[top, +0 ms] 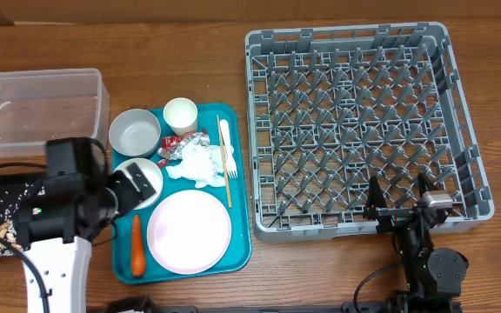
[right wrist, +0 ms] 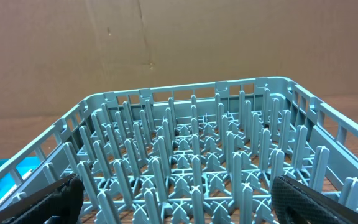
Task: Sort waste into correct bins and load items into the dishwasher rack
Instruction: 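Release the bowl and withdraw the left gripper to the left side, then move the right gripper from the rack toward the pink plate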
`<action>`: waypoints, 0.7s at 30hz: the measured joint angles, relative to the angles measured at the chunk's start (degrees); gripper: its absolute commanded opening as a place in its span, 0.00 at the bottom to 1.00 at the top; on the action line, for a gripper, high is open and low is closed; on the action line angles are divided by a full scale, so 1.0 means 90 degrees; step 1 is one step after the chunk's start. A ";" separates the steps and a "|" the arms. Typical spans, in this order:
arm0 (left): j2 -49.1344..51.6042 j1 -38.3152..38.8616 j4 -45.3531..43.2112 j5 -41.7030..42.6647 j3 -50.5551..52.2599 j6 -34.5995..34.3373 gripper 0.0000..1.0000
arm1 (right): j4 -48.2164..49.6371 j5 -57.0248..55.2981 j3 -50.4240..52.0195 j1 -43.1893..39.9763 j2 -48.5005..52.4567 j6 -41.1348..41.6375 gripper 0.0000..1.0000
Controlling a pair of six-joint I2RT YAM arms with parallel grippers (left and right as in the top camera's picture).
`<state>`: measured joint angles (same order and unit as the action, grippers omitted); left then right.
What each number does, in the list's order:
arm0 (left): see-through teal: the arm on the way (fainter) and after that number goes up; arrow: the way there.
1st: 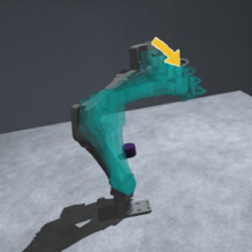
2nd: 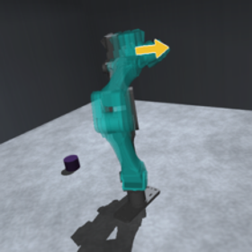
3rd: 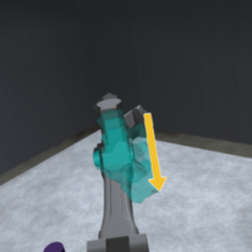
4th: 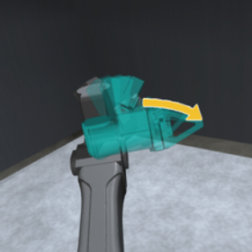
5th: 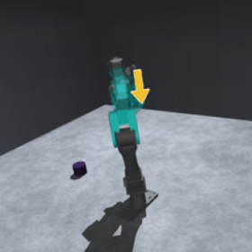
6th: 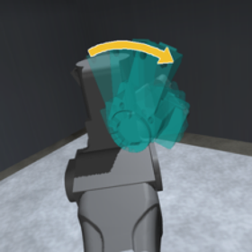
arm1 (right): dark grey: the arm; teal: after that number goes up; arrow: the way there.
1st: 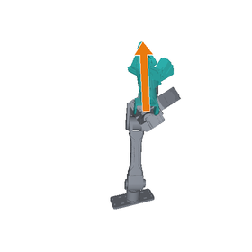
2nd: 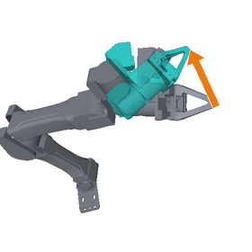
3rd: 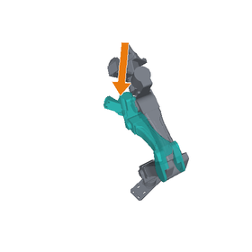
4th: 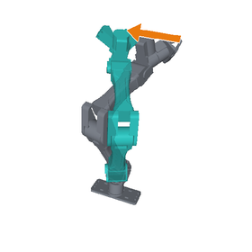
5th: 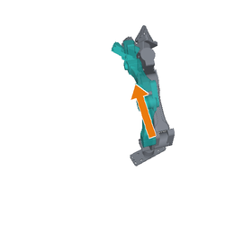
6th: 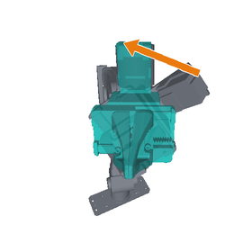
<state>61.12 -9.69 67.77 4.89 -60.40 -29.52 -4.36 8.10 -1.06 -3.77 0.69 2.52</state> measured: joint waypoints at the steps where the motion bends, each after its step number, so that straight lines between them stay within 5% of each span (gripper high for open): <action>1: 0.0000 -0.0114 0.0000 -0.0046 -0.0053 -0.0080 1.00 | 0.0000 0.0000 0.0000 0.0000 0.0000 -0.0005 1.00; 12: 0.0000 -0.0886 0.0041 0.0032 -0.0376 -0.0549 1.00 | 0.0559 0.0729 0.0000 -0.0002 0.0000 0.0002 1.00; 21: 0.0000 -0.0886 0.0243 0.0393 -0.0391 -0.0658 1.00 | 0.4260 0.6130 0.0000 -0.0017 -0.0012 0.0250 1.00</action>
<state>61.12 -17.67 69.95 8.43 -63.92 -35.44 33.98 63.26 -1.06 -3.92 0.58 4.78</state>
